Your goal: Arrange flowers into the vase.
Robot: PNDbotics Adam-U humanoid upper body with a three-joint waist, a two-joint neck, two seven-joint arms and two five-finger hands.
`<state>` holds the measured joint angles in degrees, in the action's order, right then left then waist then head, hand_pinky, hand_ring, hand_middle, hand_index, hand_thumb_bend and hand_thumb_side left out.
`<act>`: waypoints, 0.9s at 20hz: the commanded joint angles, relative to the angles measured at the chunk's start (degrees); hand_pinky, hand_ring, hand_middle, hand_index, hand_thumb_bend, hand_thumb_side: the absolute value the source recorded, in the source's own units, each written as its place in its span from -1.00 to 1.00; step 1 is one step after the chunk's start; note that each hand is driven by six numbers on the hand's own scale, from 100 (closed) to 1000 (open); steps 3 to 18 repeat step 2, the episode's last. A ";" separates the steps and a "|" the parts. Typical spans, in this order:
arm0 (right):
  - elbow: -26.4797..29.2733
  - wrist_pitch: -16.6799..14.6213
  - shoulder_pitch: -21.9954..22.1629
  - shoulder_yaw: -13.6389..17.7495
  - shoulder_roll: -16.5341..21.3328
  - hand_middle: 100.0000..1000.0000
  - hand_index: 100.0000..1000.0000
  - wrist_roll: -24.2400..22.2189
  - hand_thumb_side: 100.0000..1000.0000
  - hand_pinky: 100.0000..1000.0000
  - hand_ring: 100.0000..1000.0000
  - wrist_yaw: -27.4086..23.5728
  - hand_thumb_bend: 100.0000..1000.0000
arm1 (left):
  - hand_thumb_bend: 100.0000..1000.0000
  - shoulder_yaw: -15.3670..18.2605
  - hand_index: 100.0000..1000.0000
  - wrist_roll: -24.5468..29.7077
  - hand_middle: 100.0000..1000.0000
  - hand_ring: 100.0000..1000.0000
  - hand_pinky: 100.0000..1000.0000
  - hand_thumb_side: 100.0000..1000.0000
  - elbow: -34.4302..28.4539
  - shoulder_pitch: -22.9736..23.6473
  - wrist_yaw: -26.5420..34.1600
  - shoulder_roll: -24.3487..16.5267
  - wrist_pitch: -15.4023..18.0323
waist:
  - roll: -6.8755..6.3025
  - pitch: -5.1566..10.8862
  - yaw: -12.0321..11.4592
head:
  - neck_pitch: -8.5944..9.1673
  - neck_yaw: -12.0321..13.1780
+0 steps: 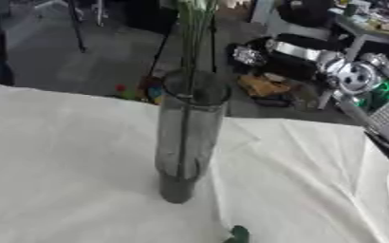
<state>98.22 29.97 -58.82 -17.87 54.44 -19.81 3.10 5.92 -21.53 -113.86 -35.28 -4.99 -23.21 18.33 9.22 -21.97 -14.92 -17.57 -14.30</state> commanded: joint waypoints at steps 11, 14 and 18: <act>2.43 -0.09 0.51 2.54 3.83 0.37 0.60 1.50 1.00 0.64 0.59 -1.87 -0.91 | -1.00 0.64 0.88 -0.29 0.70 0.73 0.55 1.00 -0.73 -0.43 -0.16 -0.80 0.02 | -0.78 1.41 0.14 | -0.21 0.37; 2.43 -0.09 0.51 2.54 3.83 0.37 0.60 1.50 1.00 0.64 0.59 -1.87 -0.91 | -1.00 0.64 0.88 -0.29 0.70 0.73 0.55 1.00 -0.73 -0.43 -0.16 -0.80 0.02 | -0.78 1.41 0.14 | -0.21 0.37; 2.43 -0.09 0.51 2.54 3.83 0.37 0.60 1.50 1.00 0.64 0.59 -1.87 -0.91 | -1.00 0.64 0.88 -0.29 0.70 0.73 0.55 1.00 -0.73 -0.43 -0.16 -0.80 0.02 | -0.78 1.41 0.14 | -0.21 0.37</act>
